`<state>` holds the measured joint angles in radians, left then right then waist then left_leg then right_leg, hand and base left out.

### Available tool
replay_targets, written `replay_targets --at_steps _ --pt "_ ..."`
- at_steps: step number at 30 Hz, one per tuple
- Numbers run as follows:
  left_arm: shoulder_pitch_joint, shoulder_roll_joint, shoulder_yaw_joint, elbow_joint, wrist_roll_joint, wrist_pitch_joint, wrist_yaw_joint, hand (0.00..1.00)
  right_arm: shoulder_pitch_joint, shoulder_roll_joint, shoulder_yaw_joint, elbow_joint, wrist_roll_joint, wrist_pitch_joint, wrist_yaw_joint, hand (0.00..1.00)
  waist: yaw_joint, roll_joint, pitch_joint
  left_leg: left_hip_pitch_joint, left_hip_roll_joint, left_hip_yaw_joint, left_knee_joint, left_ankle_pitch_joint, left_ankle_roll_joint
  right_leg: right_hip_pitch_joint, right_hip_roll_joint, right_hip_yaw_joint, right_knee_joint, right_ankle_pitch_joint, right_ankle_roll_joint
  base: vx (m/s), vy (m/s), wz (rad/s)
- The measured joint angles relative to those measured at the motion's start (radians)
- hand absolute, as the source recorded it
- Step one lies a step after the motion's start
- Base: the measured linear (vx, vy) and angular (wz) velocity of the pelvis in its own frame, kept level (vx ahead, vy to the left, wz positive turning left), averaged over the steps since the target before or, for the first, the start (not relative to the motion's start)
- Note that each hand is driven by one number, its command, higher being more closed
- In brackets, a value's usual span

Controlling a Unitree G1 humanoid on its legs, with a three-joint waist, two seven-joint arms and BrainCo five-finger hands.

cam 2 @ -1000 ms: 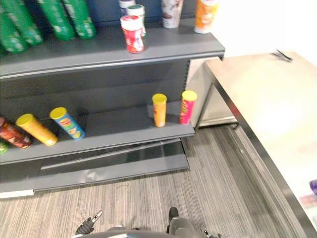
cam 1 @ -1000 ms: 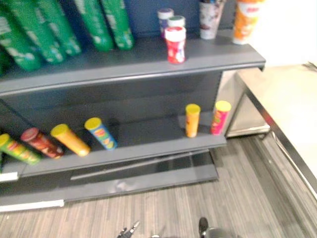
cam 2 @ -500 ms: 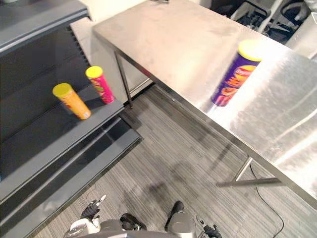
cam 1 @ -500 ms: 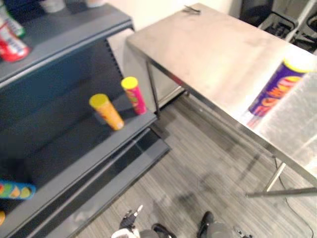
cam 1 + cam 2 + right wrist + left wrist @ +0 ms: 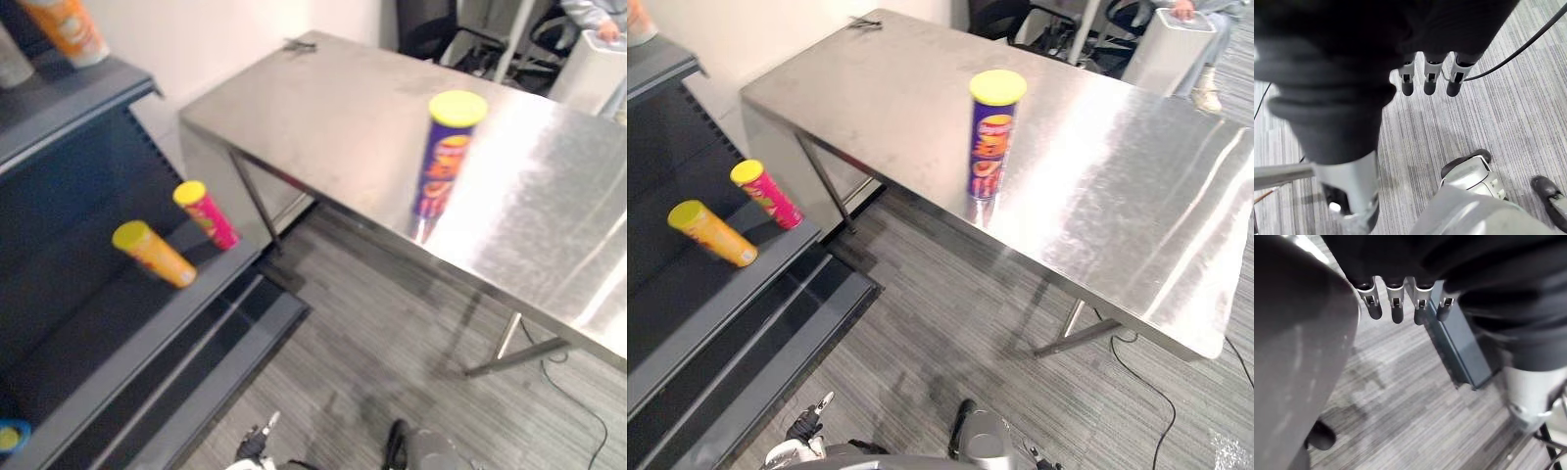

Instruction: Put the gum and the chips on the shelf.

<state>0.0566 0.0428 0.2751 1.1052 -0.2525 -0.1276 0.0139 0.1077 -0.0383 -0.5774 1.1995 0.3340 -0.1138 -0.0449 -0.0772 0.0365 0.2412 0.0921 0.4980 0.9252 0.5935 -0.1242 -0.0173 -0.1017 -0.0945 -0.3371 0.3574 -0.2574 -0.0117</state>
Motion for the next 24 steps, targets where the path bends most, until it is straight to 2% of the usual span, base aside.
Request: replay_targets --at_steps 1,2,3,5,7,9,12,13,14,15,17,19,21,24 --pt "0.009 -0.001 0.004 -0.011 -0.034 -0.007 -0.001 0.00 0.001 -0.009 0.005 -0.007 0.002 -0.002 0.001 0.00 0.001 -0.006 0.004 -0.068 -0.010 -0.190 0.060 0.019 0.017 0.010 0.018 0.043 -0.011 -0.001 -0.002 0.07 -0.216 -0.96" --pt "0.010 -0.005 0.002 -0.017 -0.050 -0.009 -0.003 0.00 0.001 -0.015 0.002 -0.009 0.003 -0.004 0.001 0.00 -0.001 -0.002 0.003 -0.091 -0.043 -0.281 0.063 0.000 -0.011 0.013 0.019 0.061 -0.016 -0.001 -0.002 0.12 -0.100 -0.93" --pt "0.010 -0.017 -0.006 -0.024 -0.058 -0.011 -0.009 0.00 0.003 -0.034 0.000 -0.007 0.004 -0.008 0.001 0.00 -0.001 0.000 0.005 -0.114 -0.108 -0.396 0.052 -0.037 -0.044 0.023 0.020 0.104 -0.026 0.001 -0.003 0.12 -0.037 -0.84" --pt "0.020 -0.019 -0.015 -0.033 -0.058 -0.017 -0.019 0.00 0.008 -0.053 -0.003 -0.006 0.003 -0.014 -0.001 0.00 0.002 0.000 0.005 -0.137 -0.165 -0.455 0.013 -0.059 -0.056 0.045 0.028 0.157 -0.042 0.004 -0.008 0.13 -0.023 -0.90" --pt "0.024 -0.020 -0.018 -0.038 -0.058 -0.020 -0.019 0.00 0.019 -0.061 -0.007 -0.017 -0.002 -0.024 -0.004 0.00 0.002 0.001 0.004 -0.178 -0.198 -0.509 -0.086 -0.065 -0.071 0.058 0.032 0.192 -0.047 0.002 -0.011 0.17 0.043 -0.80" --pt "0.024 -0.018 -0.036 -0.042 -0.056 -0.027 -0.019 0.00 0.024 -0.061 -0.012 -0.045 -0.011 -0.030 -0.012 0.00 0.005 0.002 0.004 -0.214 -0.236 -0.588 -0.223 -0.054 -0.083 0.063 0.033 0.244 -0.038 0.002 0.002 0.24 0.133 -0.74" --pt "0.022 -0.020 -0.041 -0.042 -0.055 -0.030 -0.018 0.00 0.025 -0.059 -0.013 -0.066 -0.011 -0.040 -0.014 0.00 0.012 0.003 0.003 -0.210 -0.288 -0.712 -0.338 -0.034 -0.098 0.075 0.029 0.324 -0.018 -0.019 0.042 0.23 0.219 -0.83" --pt "0.020 -0.022 -0.044 -0.040 -0.052 -0.031 -0.018 0.00 0.026 -0.058 -0.013 -0.075 -0.011 -0.042 -0.010 0.00 0.021 0.009 -0.001 -0.207 -0.304 -0.748 -0.367 0.003 -0.096 0.073 0.030 0.358 -0.003 -0.032 0.064 0.24 0.320 -0.99" --pt "0.015 -0.018 -0.044 -0.035 -0.047 -0.034 -0.019 0.00 0.027 -0.050 -0.020 -0.084 -0.011 -0.041 -0.008 0.00 0.036 0.002 -0.007 -0.192 -0.326 -0.738 -0.355 0.043 -0.103 0.074 0.016 0.401 0.011 -0.046 0.086 0.27 0.400 -0.87" --pt "0.015 -0.014 -0.046 -0.031 -0.047 -0.035 -0.019 0.00 0.031 -0.034 -0.026 -0.086 -0.011 -0.042 -0.004 0.00 0.035 -0.010 -0.021 -0.192 -0.341 -0.729 -0.351 0.037 -0.096 0.075 -0.002 0.406 0.007 -0.042 0.095 0.23 0.345 -0.48" --pt "0.014 0.011 -0.053 -0.019 -0.034 -0.036 -0.018 0.00 0.048 0.018 -0.048 -0.083 -0.010 -0.037 0.010 0.00 0.027 -0.052 -0.051 -0.194 -0.381 -0.694 -0.340 -0.001 -0.063 0.093 -0.050 0.420 -0.061 -0.018 0.134 0.21 0.356 -0.18" --pt "0.007 0.025 -0.053 -0.001 -0.008 -0.034 -0.017 0.00 0.045 0.033 -0.057 -0.083 -0.009 -0.033 0.013 0.00 0.030 -0.066 -0.060 -0.194 -0.397 -0.657 -0.326 -0.032 -0.043 0.093 -0.068 0.446 -0.103 0.009 0.153 0.14 0.283 -0.48" --pt "0.006 0.029 -0.055 0.012 -0.006 -0.034 -0.016 0.00 0.028 0.028 -0.070 -0.083 -0.005 -0.030 0.018 0.00 0.033 -0.054 -0.065 -0.188 -0.394 -0.603 -0.311 -0.062 -0.032 0.080 -0.074 0.477 -0.125 0.047 0.157 0.06 0.223 -0.80" --pt "0.007 0.027 -0.087 0.031 0.001 -0.035 -0.013 0.00 0.014 0.009 -0.085 -0.074 0.000 -0.028 0.027 0.00 0.046 -0.020 -0.086 -0.160 -0.398 -0.538 -0.348 -0.070 -0.024 0.059 -0.078 0.486 -0.186 0.142 0.163 0.03 0.176 -0.85"
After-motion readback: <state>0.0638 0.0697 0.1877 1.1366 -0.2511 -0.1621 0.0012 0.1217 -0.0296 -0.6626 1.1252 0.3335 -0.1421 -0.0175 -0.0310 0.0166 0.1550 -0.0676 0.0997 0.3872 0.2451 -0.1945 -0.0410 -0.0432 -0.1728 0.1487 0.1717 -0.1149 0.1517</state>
